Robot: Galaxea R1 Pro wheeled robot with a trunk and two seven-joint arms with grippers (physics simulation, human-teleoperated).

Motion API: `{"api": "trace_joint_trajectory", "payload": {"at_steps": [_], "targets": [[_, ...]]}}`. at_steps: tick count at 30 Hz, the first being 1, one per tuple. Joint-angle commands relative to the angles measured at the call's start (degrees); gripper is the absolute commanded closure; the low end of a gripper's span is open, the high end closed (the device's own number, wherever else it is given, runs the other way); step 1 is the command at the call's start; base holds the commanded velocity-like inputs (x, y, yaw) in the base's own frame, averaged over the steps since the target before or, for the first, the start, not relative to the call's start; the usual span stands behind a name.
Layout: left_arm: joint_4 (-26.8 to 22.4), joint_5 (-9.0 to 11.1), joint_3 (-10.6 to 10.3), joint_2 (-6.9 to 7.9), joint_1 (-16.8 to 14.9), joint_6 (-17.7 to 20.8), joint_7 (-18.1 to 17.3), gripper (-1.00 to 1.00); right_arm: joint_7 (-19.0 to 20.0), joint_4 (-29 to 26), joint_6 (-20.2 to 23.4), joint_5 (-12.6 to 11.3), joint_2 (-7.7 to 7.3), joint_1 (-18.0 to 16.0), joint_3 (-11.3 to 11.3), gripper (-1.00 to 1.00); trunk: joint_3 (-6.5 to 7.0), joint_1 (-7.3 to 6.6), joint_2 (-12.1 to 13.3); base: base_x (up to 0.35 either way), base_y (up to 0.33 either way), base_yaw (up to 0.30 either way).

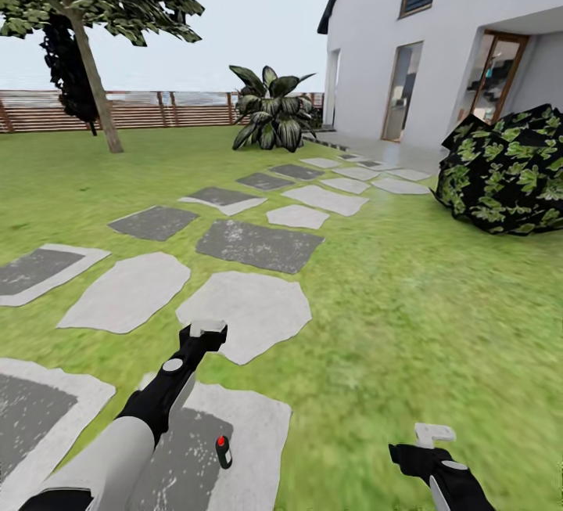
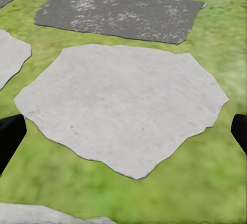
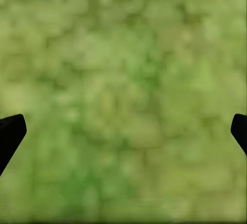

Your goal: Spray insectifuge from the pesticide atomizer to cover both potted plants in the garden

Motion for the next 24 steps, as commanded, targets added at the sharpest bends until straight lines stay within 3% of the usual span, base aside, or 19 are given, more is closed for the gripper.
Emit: {"api": "trace_joint_trajectory", "payload": {"at_steps": [1,24], "targets": [[0.04,-0.33,0.04,-0.01,-0.04,-0.19,-0.05,-1.00,0.01,-0.09,0.31,-0.02,0.00,-0.01,-0.03,-1.00,-0.37,0.01,-0.04,0.000,0.000,0.000],[0.10,-0.33,0.04,-0.43,-0.04,-0.19,-0.05,-1.00,0.01,-0.12,0.31,-0.02,0.00,-0.01,-0.03,-1.00,-7.53,0.60,-0.35,0.000,0.000,0.000]]}}
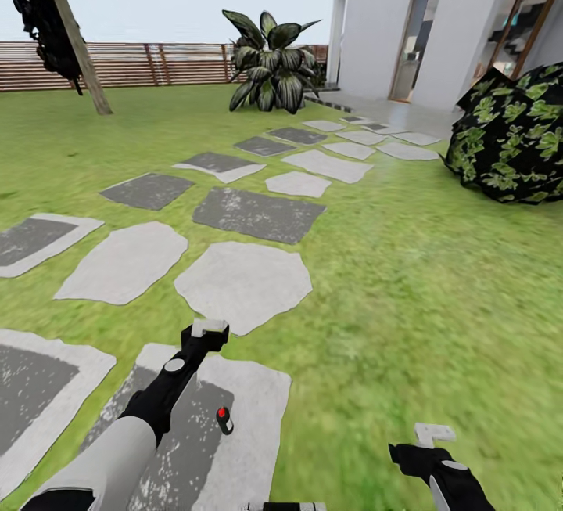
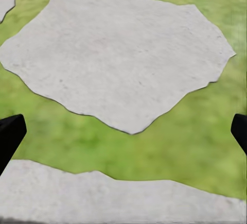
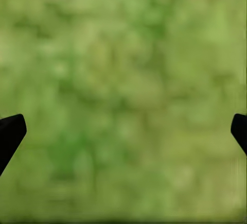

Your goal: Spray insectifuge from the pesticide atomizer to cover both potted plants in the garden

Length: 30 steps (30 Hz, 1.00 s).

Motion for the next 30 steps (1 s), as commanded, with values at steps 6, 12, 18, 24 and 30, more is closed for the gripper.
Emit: {"api": "trace_joint_trajectory", "payload": {"at_steps": [6,12,18,24,30], "targets": [[-0.01,-0.36,0.04,-0.03,-0.03,-0.19,-0.05,-1.00,0.02,-0.07,0.31,-0.02,0.00,-0.01,-0.03,-1.00,-1.92,0.14,-0.10,0.000,0.000,0.000],[0.00,-0.35,0.04,-0.03,-0.03,-0.20,-0.05,-1.00,0.01,-0.07,0.31,-0.02,0.02,-0.01,-0.03,-1.00,-3.79,0.29,-0.18,0.000,0.000,0.000],[0.03,-0.33,0.04,-0.03,-0.03,-0.19,-0.05,-1.00,0.03,-0.07,0.31,-0.02,0.00,-0.01,-0.03,-1.00,-5.65,0.45,-0.26,0.000,0.000,0.000],[0.05,-0.33,0.04,-0.03,-0.03,-0.20,-0.05,-1.00,0.01,-0.07,0.31,-0.02,0.00,-0.01,0.01,-1.00,-7.52,0.60,-0.35,0.000,0.000,0.000],[0.02,-0.39,0.04,-0.03,0.09,-0.26,-0.05,-1.00,0.01,-0.12,0.30,0.02,0.00,-0.01,-0.02,-1.00,-8.53,0.68,-0.39,0.000,0.000,0.000]]}}
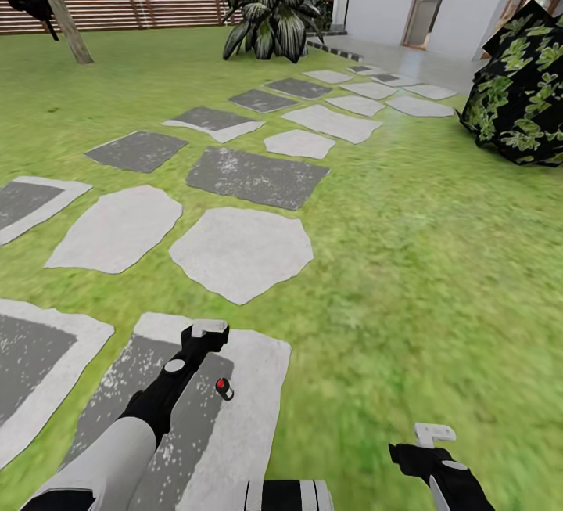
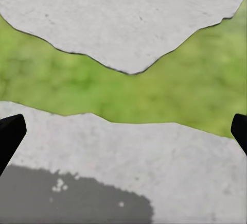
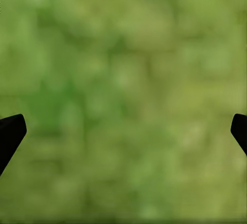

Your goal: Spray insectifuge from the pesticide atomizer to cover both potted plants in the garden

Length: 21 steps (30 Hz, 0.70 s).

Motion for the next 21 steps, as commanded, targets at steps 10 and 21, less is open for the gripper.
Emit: {"api": "trace_joint_trajectory", "payload": {"at_steps": [10,21], "targets": [[0.00,-0.35,0.04,-0.01,0.03,-0.59,-0.05,-1.00,0.01,-0.08,0.30,0.20,0.03,-0.01,-0.03,-1.00,-0.08,-0.01,-0.02,-0.055,0.000,0.000],[0.00,-0.35,0.04,-0.01,0.03,-0.91,-0.05,-1.00,0.01,-0.09,0.30,0.22,0.01,-0.01,-0.01,-1.00,-0.08,-0.01,-0.02,-0.296,0.000,0.000]]}}
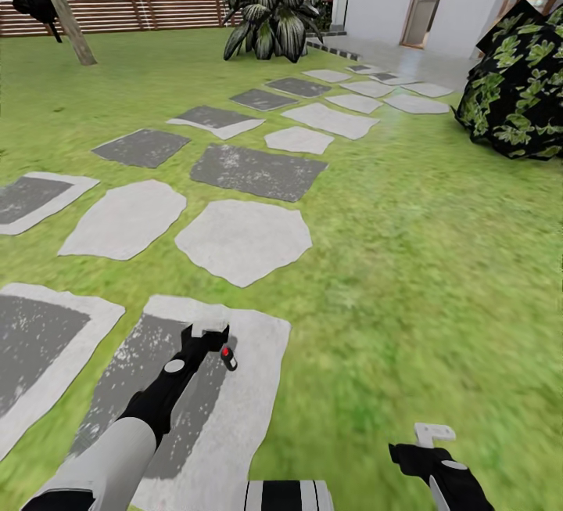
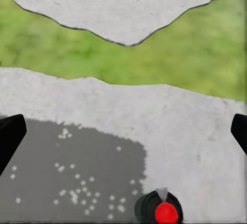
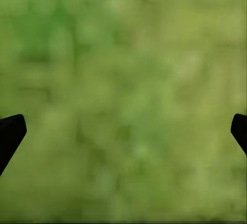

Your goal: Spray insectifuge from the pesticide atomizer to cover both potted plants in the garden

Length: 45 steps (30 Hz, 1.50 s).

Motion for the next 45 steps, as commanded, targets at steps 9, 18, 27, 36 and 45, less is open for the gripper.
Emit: {"api": "trace_joint_trajectory", "payload": {"at_steps": [9,18,27,36,45], "targets": [[0.04,-0.33,0.05,-0.01,0.07,-0.33,-0.05,-1.00,0.01,-0.12,0.32,0.01,0.01,-0.01,-0.06,-1.00,-0.04,-0.03,-0.02,-0.037,0.000,0.000],[0.03,-0.33,0.05,-0.01,0.23,-0.36,-0.05,-1.00,0.01,-0.10,0.32,0.01,0.00,-0.01,-0.06,-1.00,-0.34,0.00,-0.03,-0.001,0.000,0.000],[0.07,-0.33,0.05,-0.01,0.24,-0.36,-0.05,-1.00,0.01,-0.09,0.32,0.01,0.01,-0.01,-0.06,-1.00,-2.53,0.23,-0.15,0.000,0.000,0.000],[0.11,-0.33,0.05,-0.07,0.24,-0.36,-0.05,-1.00,0.02,-0.10,0.33,0.01,-0.01,-0.01,-0.06,-1.00,-3.83,0.36,-0.22,0.000,0.000,0.000],[0.11,-0.33,0.01,-0.23,0.24,-2.26,-0.01,-1.00,0.01,-0.11,0.33,0.01,-0.01,-0.01,-0.06,-1.00,-4.02,0.36,-0.22,-0.021,-0.061,0.000]]}}
